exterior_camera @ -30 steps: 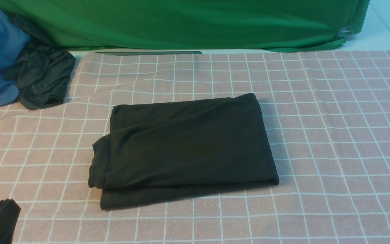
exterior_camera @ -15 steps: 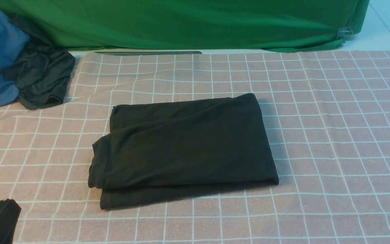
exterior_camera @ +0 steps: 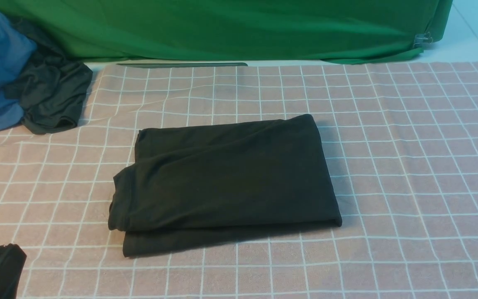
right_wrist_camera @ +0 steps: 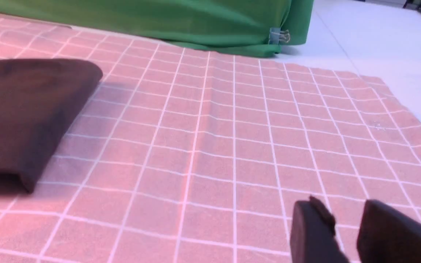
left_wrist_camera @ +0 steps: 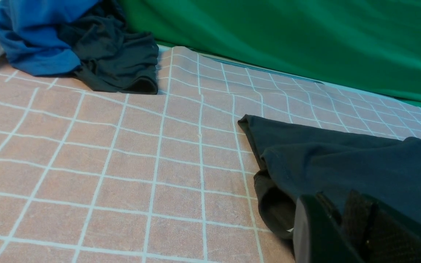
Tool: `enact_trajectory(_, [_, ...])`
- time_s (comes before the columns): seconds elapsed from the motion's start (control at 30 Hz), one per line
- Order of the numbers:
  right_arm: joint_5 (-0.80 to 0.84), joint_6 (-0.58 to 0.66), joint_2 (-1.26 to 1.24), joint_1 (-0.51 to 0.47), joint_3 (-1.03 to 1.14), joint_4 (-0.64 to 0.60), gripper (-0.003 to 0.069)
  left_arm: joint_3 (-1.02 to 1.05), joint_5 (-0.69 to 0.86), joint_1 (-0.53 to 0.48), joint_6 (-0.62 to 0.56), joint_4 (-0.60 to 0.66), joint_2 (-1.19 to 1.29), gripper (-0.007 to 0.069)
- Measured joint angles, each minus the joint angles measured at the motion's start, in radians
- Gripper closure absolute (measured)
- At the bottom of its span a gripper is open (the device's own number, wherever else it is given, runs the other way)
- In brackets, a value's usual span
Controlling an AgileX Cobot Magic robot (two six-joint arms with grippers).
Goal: Fold a long-sleeved shirt over a pink coffee tablecloth.
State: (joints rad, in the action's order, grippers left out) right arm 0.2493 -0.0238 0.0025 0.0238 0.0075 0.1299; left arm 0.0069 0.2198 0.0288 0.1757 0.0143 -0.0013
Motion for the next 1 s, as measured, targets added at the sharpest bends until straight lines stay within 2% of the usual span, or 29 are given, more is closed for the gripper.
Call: enact_trajectory(1.0, [-0.002,0.000,-0.003,0.001,0.000,-0.001,0.0421,0.000,0.000,0.000,0.000,-0.001,0.000,0.0464])
